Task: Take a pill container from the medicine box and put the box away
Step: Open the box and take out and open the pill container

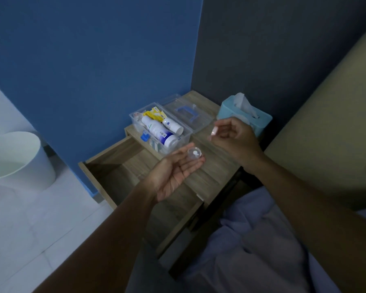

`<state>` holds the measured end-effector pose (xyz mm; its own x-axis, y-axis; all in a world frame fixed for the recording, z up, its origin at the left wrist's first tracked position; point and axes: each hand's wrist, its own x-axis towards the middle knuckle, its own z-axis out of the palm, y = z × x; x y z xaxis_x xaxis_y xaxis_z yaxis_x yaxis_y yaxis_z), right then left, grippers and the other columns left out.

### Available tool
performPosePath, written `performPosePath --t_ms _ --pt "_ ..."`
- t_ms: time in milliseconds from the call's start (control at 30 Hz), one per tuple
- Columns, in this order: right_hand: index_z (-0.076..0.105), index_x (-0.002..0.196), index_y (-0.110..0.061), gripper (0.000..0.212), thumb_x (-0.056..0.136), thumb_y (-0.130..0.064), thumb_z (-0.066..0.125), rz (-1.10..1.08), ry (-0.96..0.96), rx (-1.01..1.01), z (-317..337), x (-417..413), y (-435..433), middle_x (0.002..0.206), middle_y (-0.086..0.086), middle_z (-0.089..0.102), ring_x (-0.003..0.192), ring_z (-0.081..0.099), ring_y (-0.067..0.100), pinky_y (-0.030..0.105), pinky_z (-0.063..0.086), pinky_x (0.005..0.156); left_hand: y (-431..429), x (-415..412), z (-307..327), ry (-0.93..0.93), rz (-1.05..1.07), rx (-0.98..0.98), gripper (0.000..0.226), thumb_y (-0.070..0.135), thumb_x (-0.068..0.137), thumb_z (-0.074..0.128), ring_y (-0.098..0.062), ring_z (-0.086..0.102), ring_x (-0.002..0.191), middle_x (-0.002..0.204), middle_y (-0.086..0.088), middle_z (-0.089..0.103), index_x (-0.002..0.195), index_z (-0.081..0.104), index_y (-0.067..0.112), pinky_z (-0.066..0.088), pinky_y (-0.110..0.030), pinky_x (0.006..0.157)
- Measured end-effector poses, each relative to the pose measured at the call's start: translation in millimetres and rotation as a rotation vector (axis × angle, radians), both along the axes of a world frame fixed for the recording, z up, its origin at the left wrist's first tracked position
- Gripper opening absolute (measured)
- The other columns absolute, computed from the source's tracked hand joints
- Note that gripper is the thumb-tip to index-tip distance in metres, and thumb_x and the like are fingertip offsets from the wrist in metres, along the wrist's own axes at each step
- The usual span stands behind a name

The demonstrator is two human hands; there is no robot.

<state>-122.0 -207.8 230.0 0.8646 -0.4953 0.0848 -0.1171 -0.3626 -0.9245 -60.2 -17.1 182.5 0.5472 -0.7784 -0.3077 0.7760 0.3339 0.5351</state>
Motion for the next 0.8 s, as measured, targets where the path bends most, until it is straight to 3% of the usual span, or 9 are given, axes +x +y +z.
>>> performPosePath --t_ms 100,200,333,400,533,600,667,733,800 --pt "0.070 0.097 -0.026 0.033 0.073 -0.010 0.085 -0.053 0.018 0.075 -40.1 -2.0 -4.1 0.084 -0.010 0.073 0.076 0.068 -0.006 0.009 0.051 0.070 -13.2 12.2 -16.8 -0.084 0.086 0.107 0.037 0.006 0.095 0.054 -0.030 0.071 0.100 0.107 -0.021 0.071 0.132 0.053 0.000 0.057 -0.035 0.090" --pt "0.070 0.089 -0.028 0.030 0.074 -0.005 0.083 -0.153 0.055 0.113 -84.3 -2.2 -4.2 0.080 -0.007 0.074 0.071 0.068 -0.002 0.018 0.052 0.073 -26.2 25.8 -37.9 -0.245 0.152 0.219 0.040 -0.004 0.086 0.065 -0.024 0.073 0.093 0.100 -0.011 0.072 0.126 0.058 -0.002 0.059 -0.031 0.082" --pt "0.070 0.080 -0.024 0.017 0.071 -0.021 0.084 -0.288 0.087 0.154 -132.7 -8.7 -2.3 0.077 -0.005 0.079 0.075 0.075 0.004 0.023 0.056 0.070 -41.2 44.3 -65.8 -0.431 0.098 0.397 0.035 -0.003 0.080 0.073 -0.027 0.073 0.093 0.109 -0.015 0.067 0.113 0.065 0.004 0.060 -0.032 0.077" --pt "0.070 0.077 -0.024 0.016 0.069 -0.027 0.083 -0.314 0.099 0.127 -149.6 -11.4 -2.9 0.079 -0.008 0.079 0.078 0.076 0.004 0.025 0.058 0.071 -50.7 49.6 -80.0 -0.550 0.056 0.470 0.036 0.001 0.080 0.073 -0.025 0.070 0.099 0.114 -0.013 0.066 0.115 0.065 0.004 0.059 -0.025 0.074" --pt "0.071 0.086 -0.027 0.020 0.073 -0.024 0.085 -0.290 0.148 0.015 -173.4 -14.3 -3.1 0.082 -0.009 0.078 0.080 0.074 0.000 0.022 0.059 0.072 -66.2 56.1 -108.7 -1.128 -0.025 0.708 0.032 0.015 0.088 0.068 -0.008 0.064 0.102 0.118 0.000 0.066 0.119 0.063 0.014 0.054 -0.022 0.085" --pt "0.069 0.093 -0.034 0.025 0.074 -0.027 0.084 -0.279 0.173 -0.091 -180.5 -16.6 -3.2 0.088 -0.018 0.075 0.086 0.070 -0.004 0.016 0.056 0.075 -70.5 58.0 -118.4 -1.282 -0.040 0.757 0.030 0.019 0.091 0.062 -0.002 0.058 0.101 0.119 0.004 0.064 0.121 0.062 0.017 0.045 -0.011 0.083" --pt "0.069 0.105 -0.036 0.034 0.076 -0.027 0.083 -0.299 0.162 -0.168 -184.3 -19.4 -3.1 0.095 -0.028 0.068 0.097 0.067 -0.002 0.013 0.052 0.085 -74.2 58.2 -126.0 -1.324 -0.029 0.776 0.026 0.020 0.093 0.058 0.000 0.056 0.098 0.118 0.005 0.064 0.119 0.061 0.020 0.040 -0.006 0.079" --pt "0.069 0.116 -0.028 0.042 0.077 -0.021 0.083 -0.312 0.142 -0.237 -187.3 -21.2 -2.5 0.101 -0.032 0.062 0.107 0.065 0.007 0.018 0.049 0.096 -77.6 57.9 -133.1 -1.351 -0.028 0.794 0.027 0.024 0.094 0.056 -0.007 0.057 0.104 0.120 0.003 0.064 0.121 0.059 0.020 0.044 -0.015 0.085" --pt "0.067 0.122 -0.022 0.048 0.078 -0.021 0.083 -0.317 0.157 -0.288 -189.3 -22.9 -0.2 0.104 -0.032 0.060 0.114 0.061 0.014 0.035 0.048 0.103 -79.8 56.7 -139.1 -1.369 -0.057 0.828 0.032 0.029 0.095 0.054 -0.015 0.054 0.115 0.127 0.000 0.061 0.126 0.056 0.020 0.045 -0.030 0.095"
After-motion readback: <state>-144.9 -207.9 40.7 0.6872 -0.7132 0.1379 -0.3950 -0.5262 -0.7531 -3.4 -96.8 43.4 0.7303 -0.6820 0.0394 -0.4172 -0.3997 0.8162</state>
